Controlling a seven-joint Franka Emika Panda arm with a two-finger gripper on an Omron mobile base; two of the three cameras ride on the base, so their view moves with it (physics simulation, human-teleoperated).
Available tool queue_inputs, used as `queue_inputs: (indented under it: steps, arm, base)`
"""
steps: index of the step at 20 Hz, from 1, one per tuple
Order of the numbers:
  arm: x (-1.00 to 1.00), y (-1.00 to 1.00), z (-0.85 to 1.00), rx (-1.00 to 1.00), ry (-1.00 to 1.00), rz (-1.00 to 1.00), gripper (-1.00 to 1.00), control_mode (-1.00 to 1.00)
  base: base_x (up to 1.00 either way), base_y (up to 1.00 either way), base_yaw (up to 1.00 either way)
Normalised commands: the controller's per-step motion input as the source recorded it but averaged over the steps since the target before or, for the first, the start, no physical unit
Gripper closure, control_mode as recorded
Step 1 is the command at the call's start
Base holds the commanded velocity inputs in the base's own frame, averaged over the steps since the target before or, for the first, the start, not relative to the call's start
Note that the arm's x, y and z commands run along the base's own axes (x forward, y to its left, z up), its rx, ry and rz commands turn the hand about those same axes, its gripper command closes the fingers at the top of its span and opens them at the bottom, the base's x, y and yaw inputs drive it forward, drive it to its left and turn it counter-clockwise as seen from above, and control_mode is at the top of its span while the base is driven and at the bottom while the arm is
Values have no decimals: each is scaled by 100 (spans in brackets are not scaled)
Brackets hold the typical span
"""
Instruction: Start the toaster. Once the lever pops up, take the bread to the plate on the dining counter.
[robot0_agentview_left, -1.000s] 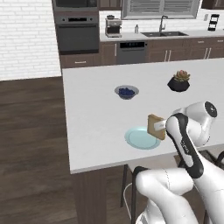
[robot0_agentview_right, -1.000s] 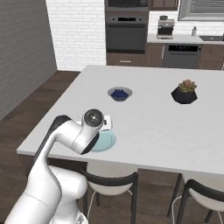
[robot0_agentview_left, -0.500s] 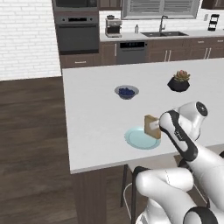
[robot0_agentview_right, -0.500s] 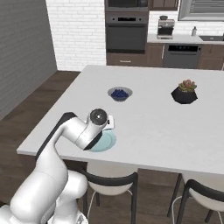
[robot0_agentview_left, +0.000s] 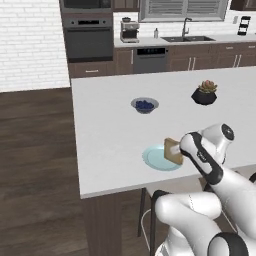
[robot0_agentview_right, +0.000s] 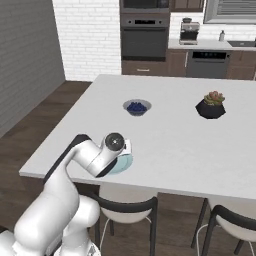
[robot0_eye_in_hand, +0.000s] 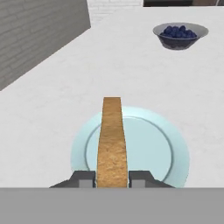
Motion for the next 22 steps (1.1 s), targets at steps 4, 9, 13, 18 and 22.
queue_inputs:
  steps: [4, 9, 13, 18, 22]
  arm:
    - [30, 0, -9, 0, 0, 0, 100, -100]
    - [51, 0, 0, 0, 0, 0, 100, -100]
    - [30, 0, 0, 0, 0, 0, 100, -100]
    - [7, 0, -10, 0, 0, 0, 100, -100]
    - [0, 0, -20, 0, 0, 0, 100, -100]
  base:
    - [0, 0, 0]
    - [0, 0, 0]
    - [0, 0, 0]
    - [0, 0, 0]
    - [0, 0, 0]
